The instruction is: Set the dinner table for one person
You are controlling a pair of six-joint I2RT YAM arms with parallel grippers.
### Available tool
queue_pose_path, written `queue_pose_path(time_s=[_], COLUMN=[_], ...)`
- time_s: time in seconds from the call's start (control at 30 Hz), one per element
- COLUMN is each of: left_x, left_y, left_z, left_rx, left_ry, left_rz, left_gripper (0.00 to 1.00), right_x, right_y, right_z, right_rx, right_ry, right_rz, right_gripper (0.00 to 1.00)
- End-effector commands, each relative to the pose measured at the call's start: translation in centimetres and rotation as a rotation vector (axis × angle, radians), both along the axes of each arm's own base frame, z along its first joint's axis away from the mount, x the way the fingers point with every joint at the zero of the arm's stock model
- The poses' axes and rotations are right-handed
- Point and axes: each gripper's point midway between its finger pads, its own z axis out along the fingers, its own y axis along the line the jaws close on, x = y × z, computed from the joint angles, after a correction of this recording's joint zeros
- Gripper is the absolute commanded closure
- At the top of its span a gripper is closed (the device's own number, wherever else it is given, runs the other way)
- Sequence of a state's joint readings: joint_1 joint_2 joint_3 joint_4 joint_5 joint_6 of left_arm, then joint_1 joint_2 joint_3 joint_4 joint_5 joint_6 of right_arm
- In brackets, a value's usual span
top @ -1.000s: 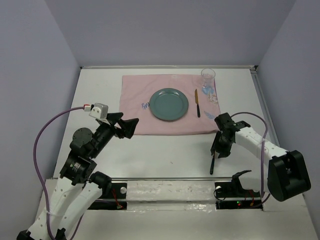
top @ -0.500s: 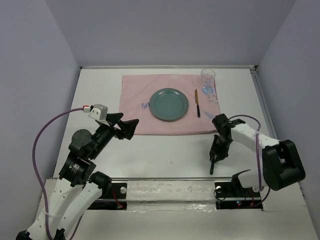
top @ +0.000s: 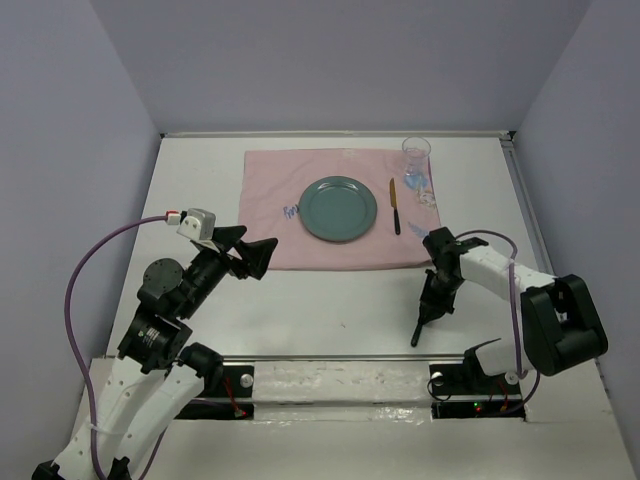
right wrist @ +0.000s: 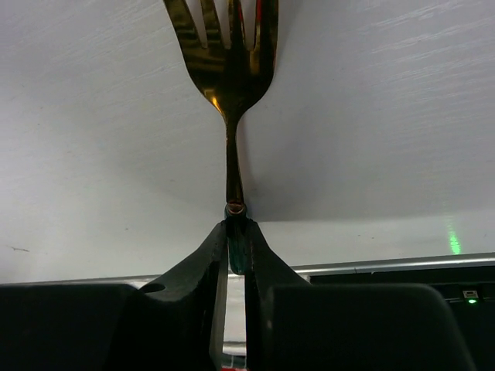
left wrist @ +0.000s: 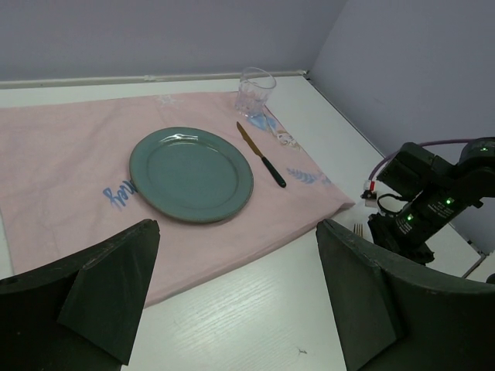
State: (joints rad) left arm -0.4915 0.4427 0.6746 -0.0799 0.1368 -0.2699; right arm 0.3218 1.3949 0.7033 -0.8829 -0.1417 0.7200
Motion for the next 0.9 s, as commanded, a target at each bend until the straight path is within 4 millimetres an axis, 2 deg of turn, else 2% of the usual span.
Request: queue_pose_path(time_s=[0.0, 0.07, 0.2, 0.27, 0.33, 0.4, 0.43, 0.5, 0.53, 0.63, 0.67, 0.7, 0.8, 0.83, 0.87], left_x=[-0.4, -0.4, -0.2, -0.3, -0.3, -0.2, -0.2, -0.1, 0.1, 0.3, 0.3, 0.4, 0.7, 0.9, 1.0], left_y=[0.2, 0.2, 0.2, 0.1, 0.2, 0.3, 0.3, 0.3, 0.5, 1.0, 1.2, 1.4, 1.9, 2.2, 2.5], left_z=[2.7, 2.7, 2.6, 2.7, 2.7, 2.7, 2.7, 2.6, 2.6, 2.5, 2.6, 2.8, 2.7, 2.6, 2.6], left_rx=[-0.025, -0.023, -0.022, -0.023, -0.023, -0.024, -0.022, -0.023, -0.021, -0.023, -0.027, -0.028, -0.028, -0.028, -0.028], left_ry=[-0.077, -0.078, -0.073, -0.074, -0.078, -0.076, -0.075, -0.073, -0.072, -0.069, -0.072, -0.074, -0.071, -0.065, -0.065], left_rz=[-0.001, -0.001, 0.000, -0.001, 0.000, 0.009, 0.008, 0.014, 0.025, 0.051, 0.057, 0.070, 0.093, 0.115, 0.128], left_gripper=[0.06, 0.07, 0.06, 0.06, 0.06, 0.07, 0.06, 0.06, 0.06, 0.06, 0.06, 0.06, 0.06, 0.06, 0.06], right_x=[0.9, 0.7, 0.6, 0.8, 0.7, 2.3, 3.7, 5.5, 7.5, 11.5, 12.7, 14.6, 17.0, 19.2, 20.2], right_y=[0.1, -0.1, 0.5, 1.2, 2.4, 3.8, 5.6, 7.7, 9.9, 13.8, 15.6, 17.3, 20.7, 22.3, 23.0], right_z=[1.0, 1.7, 4.9, 7.0, 8.2, 9.8, 10.7, 11.6, 12.5, 14.0, 15.2, 14.5, 14.1, 13.8, 13.7], right_rx=[0.006, 0.000, 0.011, 0.013, 0.006, 0.003, 0.023, 0.059, 0.083, 0.155, 0.201, 0.218, 0.270, 0.267, 0.266], right_ry=[-0.068, -0.070, -0.128, -0.172, -0.202, -0.267, -0.315, -0.365, -0.432, -0.572, -0.618, -0.645, -0.672, -0.698, -0.706], right_rz=[0.011, 0.014, 0.037, 0.058, 0.107, 0.145, 0.191, 0.237, 0.285, 0.344, 0.368, 0.382, 0.474, 0.496, 0.502], right_gripper=[1.00, 1.00, 1.00, 1.00, 1.00, 1.00, 1.00, 1.00, 1.00, 1.00, 1.00, 1.00, 1.00, 1.00, 1.00])
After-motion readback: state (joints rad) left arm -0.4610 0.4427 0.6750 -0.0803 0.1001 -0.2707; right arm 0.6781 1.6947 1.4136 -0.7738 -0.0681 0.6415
